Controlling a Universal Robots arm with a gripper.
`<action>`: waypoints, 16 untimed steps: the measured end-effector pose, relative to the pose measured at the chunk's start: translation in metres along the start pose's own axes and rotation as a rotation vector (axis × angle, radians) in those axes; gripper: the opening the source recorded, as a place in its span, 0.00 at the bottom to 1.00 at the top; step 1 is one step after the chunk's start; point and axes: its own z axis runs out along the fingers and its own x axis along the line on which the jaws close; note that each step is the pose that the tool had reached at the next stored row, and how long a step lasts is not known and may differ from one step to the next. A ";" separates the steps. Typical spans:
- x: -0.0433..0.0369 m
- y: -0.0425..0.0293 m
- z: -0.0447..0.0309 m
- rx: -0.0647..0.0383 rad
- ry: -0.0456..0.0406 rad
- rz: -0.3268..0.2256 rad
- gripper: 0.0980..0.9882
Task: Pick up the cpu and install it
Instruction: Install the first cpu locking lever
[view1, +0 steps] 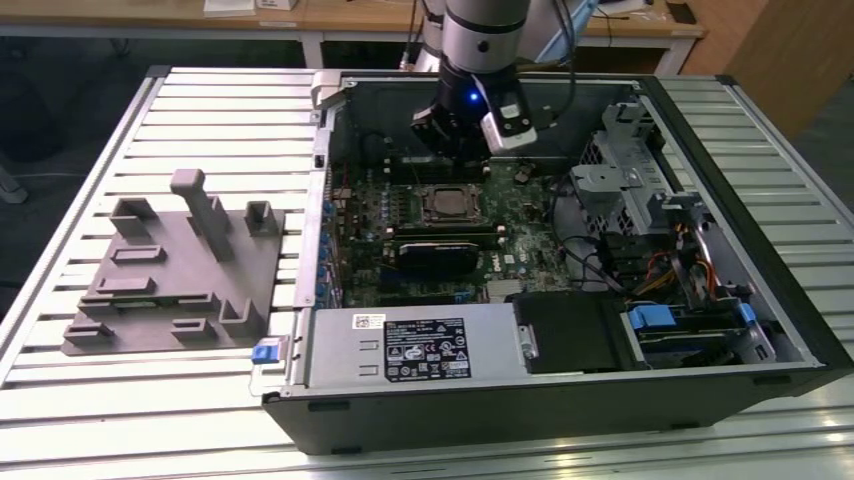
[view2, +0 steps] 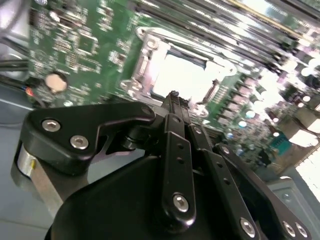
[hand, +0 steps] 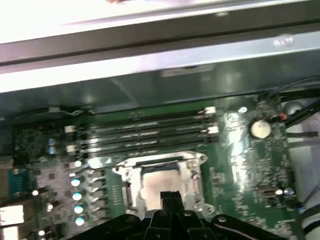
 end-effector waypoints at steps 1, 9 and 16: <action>0.0038 -0.0006 0.0000 0.000 0.0001 0.000 0.01; 0.0307 -0.0047 0.0006 0.000 0.0000 0.000 0.01; 0.0528 -0.0082 0.0012 -0.001 0.0001 0.000 0.01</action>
